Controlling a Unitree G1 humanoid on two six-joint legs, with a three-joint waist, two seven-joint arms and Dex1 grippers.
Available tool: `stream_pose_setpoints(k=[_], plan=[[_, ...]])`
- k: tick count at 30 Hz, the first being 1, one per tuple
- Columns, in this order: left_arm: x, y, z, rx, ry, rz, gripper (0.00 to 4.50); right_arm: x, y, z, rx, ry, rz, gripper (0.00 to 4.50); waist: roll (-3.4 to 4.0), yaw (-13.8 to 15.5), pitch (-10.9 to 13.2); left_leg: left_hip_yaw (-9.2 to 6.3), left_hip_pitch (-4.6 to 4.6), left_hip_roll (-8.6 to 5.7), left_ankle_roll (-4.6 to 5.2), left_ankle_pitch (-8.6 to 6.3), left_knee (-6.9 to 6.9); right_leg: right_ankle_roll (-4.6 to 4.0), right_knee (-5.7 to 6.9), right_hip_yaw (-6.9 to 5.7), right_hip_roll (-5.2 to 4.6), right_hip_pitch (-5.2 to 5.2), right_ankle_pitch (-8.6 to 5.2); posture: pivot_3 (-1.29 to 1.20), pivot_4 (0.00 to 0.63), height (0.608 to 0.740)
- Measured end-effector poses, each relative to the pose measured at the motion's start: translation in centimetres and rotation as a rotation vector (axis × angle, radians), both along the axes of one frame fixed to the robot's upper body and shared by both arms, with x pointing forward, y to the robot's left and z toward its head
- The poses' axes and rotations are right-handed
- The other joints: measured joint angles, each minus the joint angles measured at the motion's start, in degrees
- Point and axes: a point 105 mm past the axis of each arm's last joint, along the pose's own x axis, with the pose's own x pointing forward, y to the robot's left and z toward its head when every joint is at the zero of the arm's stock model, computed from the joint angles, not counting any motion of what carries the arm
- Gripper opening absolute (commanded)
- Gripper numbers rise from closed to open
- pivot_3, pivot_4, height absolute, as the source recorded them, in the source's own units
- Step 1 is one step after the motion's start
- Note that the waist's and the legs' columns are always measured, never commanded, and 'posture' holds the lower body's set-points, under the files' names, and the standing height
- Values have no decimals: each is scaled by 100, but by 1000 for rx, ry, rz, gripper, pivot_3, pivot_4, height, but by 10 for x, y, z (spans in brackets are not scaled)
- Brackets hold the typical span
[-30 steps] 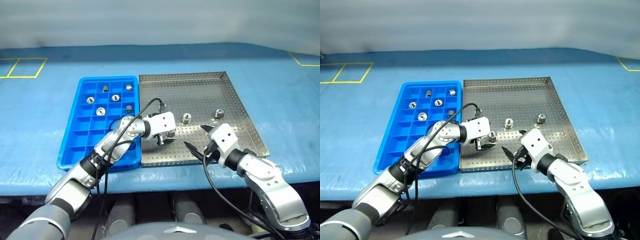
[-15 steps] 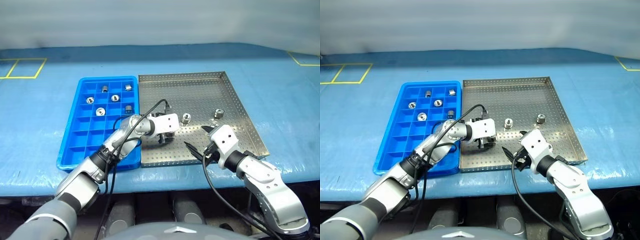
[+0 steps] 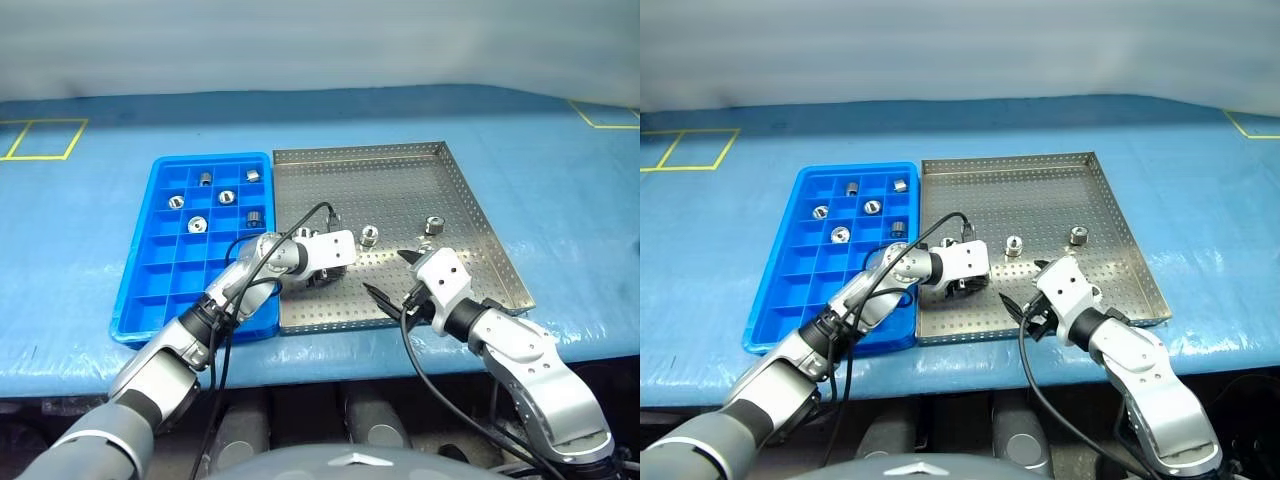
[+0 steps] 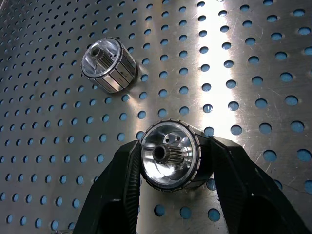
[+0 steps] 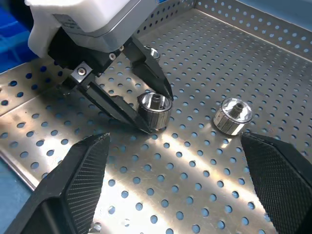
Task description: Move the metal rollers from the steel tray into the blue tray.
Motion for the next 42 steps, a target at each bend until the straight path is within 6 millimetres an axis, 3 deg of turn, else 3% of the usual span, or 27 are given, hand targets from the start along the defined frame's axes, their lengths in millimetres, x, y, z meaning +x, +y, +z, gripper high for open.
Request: stream_pose_setpoints(k=[6, 12, 16, 23, 29, 42], plan=[[-2, 5, 9, -88, 26, 48, 1857, -3, 7, -11, -11, 65, 79, 4500, 0, -16, 0, 0, -6, 1, 0, 0, -1, 1, 0, 0, 0, -7, 0, -101, 150, 740], [-11, 13, 61, -335, -5, 89, 1857, -1, 11, -8, -78, 71, 166, 4500, 0, 19, 0, -4, -4, 3, 0, 0, -2, 3, 0, -2, 1, -4, 2, -51, 150, 740], [-15, 43, 78, -378, -54, 193, 1857, -1, 20, -1, -47, 82, 237, 4500, 0, 39, 1, -5, 3, 6, 0, 0, -3, 3, 4, -2, 5, -1, 3, 5, 150, 740], [-9, 128, 69, -260, -130, 577, 1857, 1, 39, 10, -15, 70, 366, 4500, -5, 276, 3, -11, 1, 4, 0, 0, -2, 2, 0, -8, 3, 1, 2, 78, 150, 740], [-4, 180, 63, -193, -197, 878, 1857, 6, 47, 4, -26, 80, 400, 4500, -9, 508, 5, -24, -9, 2, 0, 0, -2, -1, -4, -27, -3, -1, 0, 123, 150, 740], [1, 200, 42, -139, -197, 1047, 1857, 9, 54, 5, -11, 58, 406, 4500, -9, 636, 5, -31, -9, 3, -3, 1, -3, -10, -2, -42, -7, 0, -2, 119, 150, 740]])
